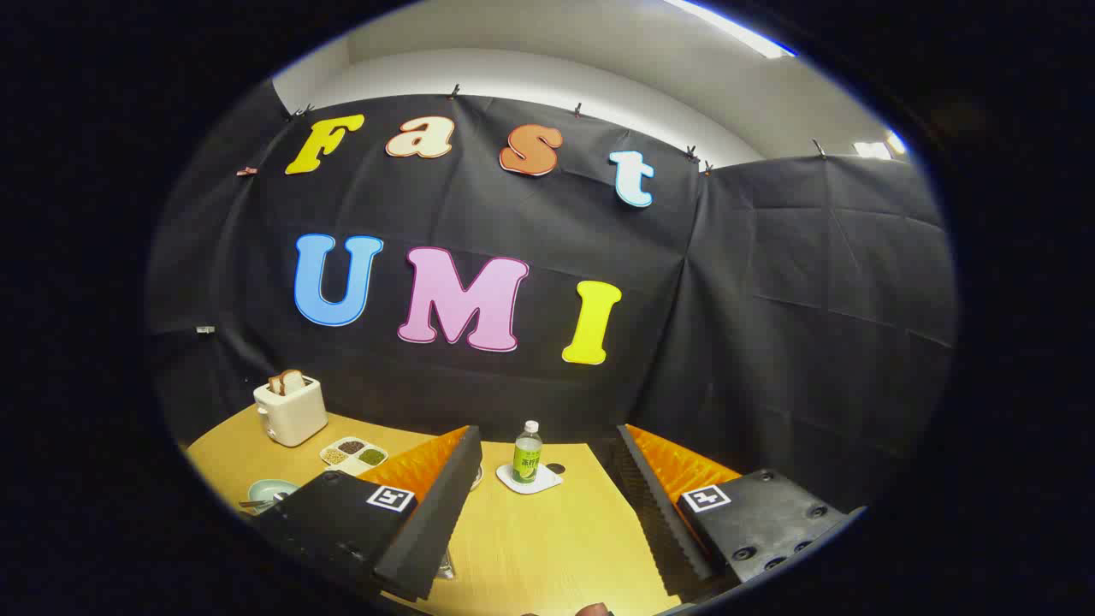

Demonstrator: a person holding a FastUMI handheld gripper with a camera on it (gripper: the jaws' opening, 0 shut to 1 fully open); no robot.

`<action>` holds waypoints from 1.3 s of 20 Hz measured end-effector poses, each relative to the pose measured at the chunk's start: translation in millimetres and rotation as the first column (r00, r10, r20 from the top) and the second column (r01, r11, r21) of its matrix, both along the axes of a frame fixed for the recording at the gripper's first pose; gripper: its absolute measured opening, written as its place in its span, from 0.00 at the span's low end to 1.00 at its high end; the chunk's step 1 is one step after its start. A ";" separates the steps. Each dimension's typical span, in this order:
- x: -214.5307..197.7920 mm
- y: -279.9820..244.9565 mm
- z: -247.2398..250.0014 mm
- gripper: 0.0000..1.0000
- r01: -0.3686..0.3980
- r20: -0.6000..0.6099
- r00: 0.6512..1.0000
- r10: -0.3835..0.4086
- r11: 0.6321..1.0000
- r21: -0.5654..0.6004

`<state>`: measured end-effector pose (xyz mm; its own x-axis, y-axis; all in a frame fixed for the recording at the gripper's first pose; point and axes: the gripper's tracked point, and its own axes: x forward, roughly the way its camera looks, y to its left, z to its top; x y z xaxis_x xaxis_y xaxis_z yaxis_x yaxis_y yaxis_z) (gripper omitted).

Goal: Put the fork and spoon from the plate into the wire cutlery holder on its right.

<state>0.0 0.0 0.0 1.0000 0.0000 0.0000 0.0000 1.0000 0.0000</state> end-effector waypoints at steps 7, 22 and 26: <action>10.0 26.0 -10.2 0.97 -0.051 -0.030 0.998 0.052 0.999 0.009; 19.0 44.5 7.9 0.97 -0.048 -0.024 0.999 0.048 0.999 0.013; 10.1 39.5 10.5 0.97 -0.032 -0.003 0.999 0.032 0.999 -0.001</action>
<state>10.1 39.5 10.5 0.9995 0.0322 -0.0029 -0.0322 0.9995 -0.0011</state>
